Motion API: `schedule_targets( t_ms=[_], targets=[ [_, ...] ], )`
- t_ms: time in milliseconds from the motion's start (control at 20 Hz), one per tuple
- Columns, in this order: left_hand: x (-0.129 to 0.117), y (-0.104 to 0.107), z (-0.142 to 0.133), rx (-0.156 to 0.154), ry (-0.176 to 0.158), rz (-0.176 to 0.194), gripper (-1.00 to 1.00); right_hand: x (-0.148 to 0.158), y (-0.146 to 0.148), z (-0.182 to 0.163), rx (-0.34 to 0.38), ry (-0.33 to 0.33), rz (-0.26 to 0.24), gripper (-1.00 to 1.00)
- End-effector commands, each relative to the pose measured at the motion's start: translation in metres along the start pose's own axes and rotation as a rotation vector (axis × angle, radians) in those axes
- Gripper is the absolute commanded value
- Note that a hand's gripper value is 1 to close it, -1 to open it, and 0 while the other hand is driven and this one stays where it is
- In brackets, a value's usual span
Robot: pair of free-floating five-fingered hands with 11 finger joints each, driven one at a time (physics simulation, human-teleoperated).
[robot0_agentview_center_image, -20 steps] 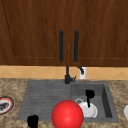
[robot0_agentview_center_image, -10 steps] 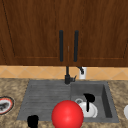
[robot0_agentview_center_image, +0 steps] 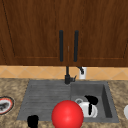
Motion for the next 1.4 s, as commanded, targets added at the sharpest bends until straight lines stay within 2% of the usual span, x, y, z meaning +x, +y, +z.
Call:
schedule_targets(
  t_ms=[0,450,850,1350],
  targets=[
    [0.000,0.000,0.000,0.000,0.000,0.000,0.00,0.003,-0.019,0.034,-0.004,-0.025,-0.032,-1.00],
    [0.000,0.000,0.000,0.000,0.000,0.000,0.00,0.013,-0.051,0.120,-0.010,-0.027,-0.043,-1.00],
    [0.000,0.000,0.000,0.000,0.000,0.000,0.00,0.011,-0.044,0.186,-0.091,-0.041,-0.054,-1.00],
    [0.000,0.000,0.000,0.000,0.000,0.000,0.00,-0.001,-0.022,0.265,-0.125,-0.047,-0.074,-1.00]
  ],
)
